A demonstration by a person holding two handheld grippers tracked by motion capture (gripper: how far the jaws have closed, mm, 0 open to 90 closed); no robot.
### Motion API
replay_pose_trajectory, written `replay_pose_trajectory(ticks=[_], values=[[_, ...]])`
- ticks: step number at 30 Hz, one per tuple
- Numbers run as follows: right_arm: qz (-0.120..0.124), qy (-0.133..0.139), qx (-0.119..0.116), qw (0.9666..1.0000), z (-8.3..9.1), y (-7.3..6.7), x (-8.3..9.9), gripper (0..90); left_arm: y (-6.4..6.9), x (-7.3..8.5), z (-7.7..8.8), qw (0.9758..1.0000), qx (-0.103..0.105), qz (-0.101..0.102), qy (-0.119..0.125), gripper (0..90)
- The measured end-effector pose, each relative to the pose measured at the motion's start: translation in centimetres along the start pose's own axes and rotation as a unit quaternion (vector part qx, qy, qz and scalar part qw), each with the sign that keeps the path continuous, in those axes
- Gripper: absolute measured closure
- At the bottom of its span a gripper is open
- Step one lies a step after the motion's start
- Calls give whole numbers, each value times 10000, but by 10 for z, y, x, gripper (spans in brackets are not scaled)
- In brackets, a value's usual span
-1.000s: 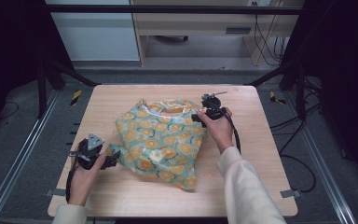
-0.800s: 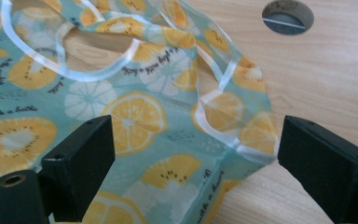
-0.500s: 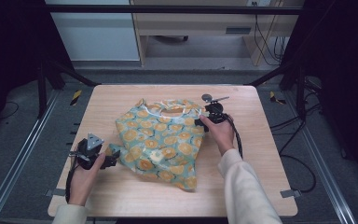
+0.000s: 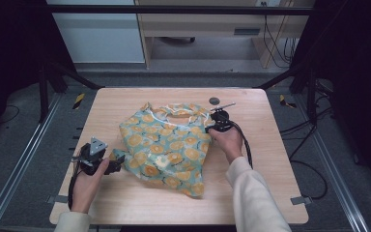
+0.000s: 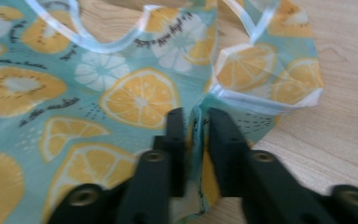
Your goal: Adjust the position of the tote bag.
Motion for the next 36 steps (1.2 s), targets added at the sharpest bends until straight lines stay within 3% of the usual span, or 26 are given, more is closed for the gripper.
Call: replay_pose_trajectory(ticks=[3,4,6,10,11,14,16,18,20,22,24,27,29,33,36], values=[[158,353,-191,9991,15,-8,-6,900,-1,-3,1,9999,98,109,64,64],[349,505,-302,9977,24,-14,-7,900,-2,-5,2,9998,100,127,67,68],[419,576,-395,9967,29,-19,-7,900,-7,-11,2,9997,99,203,96,69],[859,980,-733,9888,56,-40,-9,900,-17,-33,0,9998,33,177,115,80],[936,1003,-804,9873,59,-43,-8,900,-17,-33,0,9998,33,177,115,84],[1080,948,-858,9859,63,-51,-4,900,-22,-57,-10,9998,157,98,29,91],[1106,956,-871,9854,64,-52,-3,900,-23,-63,-14,9998,151,86,1,91],[1155,933,-888,9849,64,-55,-3,900,-27,-75,-24,9995,184,45,-239,91],[1194,922,-888,9846,64,-55,-3,900,-28,-78,-28,9993,216,48,-309,91],[1184,894,-883,9850,65,-56,-3,900,-31,-83,-37,9978,293,31,-598,91],[1227,859,-918,9844,67,-58,-2,900,-32,-84,-44,9970,301,23,-710,91],[1312,821,-920,9836,66,-61,1,900,-36,-86,-61,9948,356,267,-914,97],[1389,819,-913,9827,66,-61,3,900,-34,-82,-67,9926,394,240,-1127,88],[1460,773,-886,9823,66,-62,5,900,-30,-76,-74,9892,389,177,-1400,86],[1453,784,-876,9824,67,-61,6,900,-26,-71,-77,9857,532,215,-1583,93]])
Point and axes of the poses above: each handheld gripper's, and its own axes: z roughly backward along the jaws, x roughly out of its underside, y roughly to its right, the point moved 5 cm from there along -z, roughly forward along the jaws, and after that the axes turned 8 degrees about -z, right-handed, at the moved point
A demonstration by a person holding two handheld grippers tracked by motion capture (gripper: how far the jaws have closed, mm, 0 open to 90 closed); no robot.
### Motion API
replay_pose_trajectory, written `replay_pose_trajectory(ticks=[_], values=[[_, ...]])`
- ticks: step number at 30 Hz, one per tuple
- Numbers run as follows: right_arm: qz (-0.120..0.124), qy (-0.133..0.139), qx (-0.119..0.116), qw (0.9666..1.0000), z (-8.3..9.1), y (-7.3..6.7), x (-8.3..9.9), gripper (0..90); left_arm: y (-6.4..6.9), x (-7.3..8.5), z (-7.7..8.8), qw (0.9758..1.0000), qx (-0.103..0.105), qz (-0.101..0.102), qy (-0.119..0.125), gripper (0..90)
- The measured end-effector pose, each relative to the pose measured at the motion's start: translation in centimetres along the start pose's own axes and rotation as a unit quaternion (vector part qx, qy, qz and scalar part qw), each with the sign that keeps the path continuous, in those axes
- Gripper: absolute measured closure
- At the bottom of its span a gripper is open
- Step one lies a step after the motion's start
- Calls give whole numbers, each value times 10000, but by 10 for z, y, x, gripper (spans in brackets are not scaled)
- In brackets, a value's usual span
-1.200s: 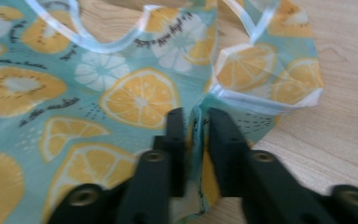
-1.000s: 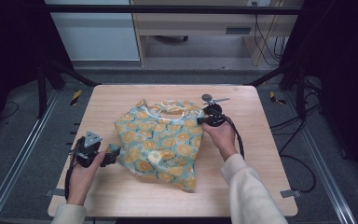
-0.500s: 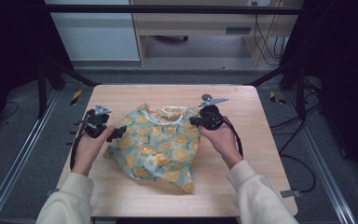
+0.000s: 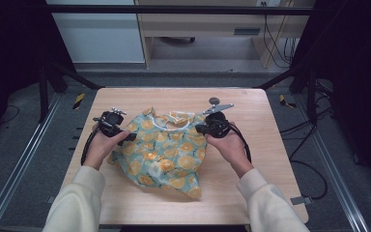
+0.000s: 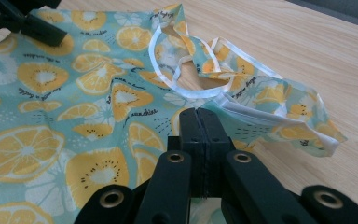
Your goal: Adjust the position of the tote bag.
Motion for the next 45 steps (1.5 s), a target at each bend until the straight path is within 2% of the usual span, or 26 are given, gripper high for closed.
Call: replay_pose_trajectory(ticks=[2,3,4,5,7,8,10,12,16,17,18,19,20,22,23,27,30,34,35,36,38,41,44,45], values=[[0,-1,7,10000,0,1,0,900,3,2,-2,9998,177,41,-117,148],[0,-1,7,10000,0,1,0,900,3,2,-2,9998,177,41,-117,161],[-2,2,25,10000,1,2,0,900,4,2,-2,9994,288,120,-130,161],[-28,0,32,10000,1,3,0,900,6,2,-2,9991,384,157,-104,207],[-48,4,69,10000,3,5,0,900,9,2,-3,9991,386,71,-143,323],[-44,-7,80,10000,4,6,0,900,11,4,-4,9991,364,-37,-216,355],[-24,5,89,10000,4,7,0,900,11,4,-4,9991,357,-45,-214,384],[-39,10,94,9999,5,9,1,900,13,6,-5,9989,405,-65,-223,454],[-87,7,116,9999,8,11,2,900,17,8,-6,9986,449,-153,-246,624],[-70,20,132,9999,10,12,2,900,18,8,-5,9988,398,-205,-219,727],[-85,20,134,9999,11,12,2,900,18,8,-5,9988,398,-205,-219,766],[-85,20,134,9999,11,12,2,900,18,8,-5,9988,394,-220,-194,766],[-90,27,156,9998,13,14,2,900,18,8,-4,9987,417,-242,-184,839],[-177,45,80,9998,14,16,2,900,19,7,-3,9985,445,-287,-164,892],[-236,56,80,9997,15,16,1,900,18,7,-2,9985,430,-320,-137,900],[-208,56,142,9997,18,19,1,900,15,4,5,9990,273,-337,66,900],[-158,70,180,9997,21,20,1,900,12,3,12,9988,76,-410,242,900],[-77,76,203,9997,24,20,1,900,11,1,24,9978,54,-304,583,900],[-48,96,201,9997,26,19,1,900,12,0,32,9967,22,-350,732,900],[-48,96,201,9997,26,19,1,900,12,0,32,9967,22,-350,732,900],[58,212,116,9997,32,18,-2,900,13,-1,41,9953,-38,-334,913,900],[107,313,124,9994,43,18,-4,900,15,-2,56,9919,-108,-317,1222,900],[117,388,119,9991,52,18,-5,900,18,-2,68,9893,-185,-339,1409,900],[191,440,130,9988,57,16,-5,900,21,-1,75,9872,-256,-409,1521,900]])
Point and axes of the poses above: each handheld gripper's, and its own axes: z roughly backward along the jaws, x roughly out of its underside, y roughly to its right, the point moved 5 cm from there along -z, roughly forward along the jaws, and after that the axes turned 8 degrees about -z, right-handed, at the moved point
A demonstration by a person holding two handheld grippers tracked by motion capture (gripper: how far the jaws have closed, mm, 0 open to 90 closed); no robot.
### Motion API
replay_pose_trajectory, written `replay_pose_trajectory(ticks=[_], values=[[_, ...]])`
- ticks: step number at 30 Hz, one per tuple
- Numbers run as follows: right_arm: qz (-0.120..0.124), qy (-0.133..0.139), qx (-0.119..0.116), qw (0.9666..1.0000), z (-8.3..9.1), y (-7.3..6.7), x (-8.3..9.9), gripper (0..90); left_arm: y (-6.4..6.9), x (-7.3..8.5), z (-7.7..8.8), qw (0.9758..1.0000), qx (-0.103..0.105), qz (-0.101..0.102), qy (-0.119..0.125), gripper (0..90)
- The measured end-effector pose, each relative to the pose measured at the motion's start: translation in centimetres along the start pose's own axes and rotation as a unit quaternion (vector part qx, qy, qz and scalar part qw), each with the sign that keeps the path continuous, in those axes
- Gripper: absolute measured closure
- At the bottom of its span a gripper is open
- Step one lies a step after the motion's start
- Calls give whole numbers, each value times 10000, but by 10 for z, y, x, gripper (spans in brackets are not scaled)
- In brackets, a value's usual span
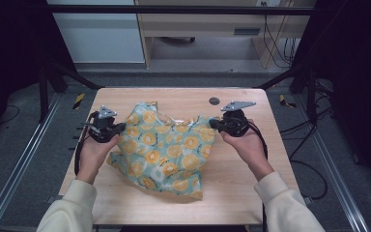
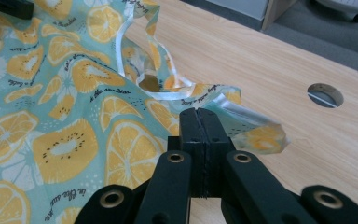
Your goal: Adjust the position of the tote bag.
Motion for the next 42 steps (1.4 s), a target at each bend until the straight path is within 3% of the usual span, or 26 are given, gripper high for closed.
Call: replay_pose_trajectory(ticks=[16,28,42], values=[[321,238,-4,9992,23,-13,-4,900,7,2,21,9988,-112,-97,461,900],[446,378,54,9983,32,-13,-6,900,8,-5,32,9976,-107,-191,650,900],[613,509,36,9968,50,-19,9,900,18,-6,37,9963,-103,-255,810,900]])
Point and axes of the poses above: each handheld gripper's, and its own axes: z roughly backward along the jaws, x roughly out of its underside, y roughly to its right, the point moved 5 cm from there along -z, roughly forward along the jaws, and after that the axes turned 8 degrees about -z, right-handed, at the moved point
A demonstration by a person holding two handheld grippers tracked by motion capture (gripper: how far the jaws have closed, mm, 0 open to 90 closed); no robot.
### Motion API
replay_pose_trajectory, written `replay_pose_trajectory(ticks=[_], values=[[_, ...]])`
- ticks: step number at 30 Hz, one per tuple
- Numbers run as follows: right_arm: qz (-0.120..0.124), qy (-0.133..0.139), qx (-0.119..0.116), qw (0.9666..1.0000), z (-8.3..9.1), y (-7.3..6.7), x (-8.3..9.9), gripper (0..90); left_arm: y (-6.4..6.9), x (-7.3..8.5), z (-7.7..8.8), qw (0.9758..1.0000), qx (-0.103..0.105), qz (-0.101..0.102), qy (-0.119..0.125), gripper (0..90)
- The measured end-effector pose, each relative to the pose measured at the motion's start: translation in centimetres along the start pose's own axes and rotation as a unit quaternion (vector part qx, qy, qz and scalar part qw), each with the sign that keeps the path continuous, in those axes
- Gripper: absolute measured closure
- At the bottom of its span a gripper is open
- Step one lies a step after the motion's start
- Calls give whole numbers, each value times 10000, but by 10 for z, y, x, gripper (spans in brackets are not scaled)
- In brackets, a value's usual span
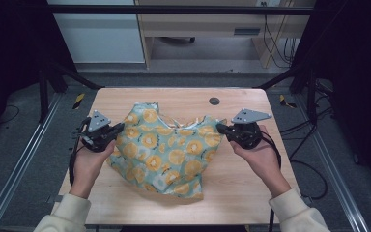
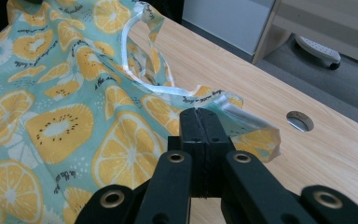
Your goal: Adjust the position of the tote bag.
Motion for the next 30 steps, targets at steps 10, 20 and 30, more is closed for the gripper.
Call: replay_pose_trajectory(ticks=[10,20,30], values=[[-76,95,-13,9999,1,-1,5,900,1,7,5,9996,147,128,181,900],[-73,264,-89,9996,12,-9,11,900,8,12,16,9991,206,130,348,900],[-48,277,-158,9995,12,-15,16,900,9,19,25,9986,243,165,441,900]])
Point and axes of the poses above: each handheld gripper's, and its own axes: z roughly backward along the jaws, x roughly out of its underside, y roughly to its right, the point moved 5 cm from there along -z, roughly forward along the jaws, and after that the axes turned 8 degrees about -z, right-handed, at the moved point
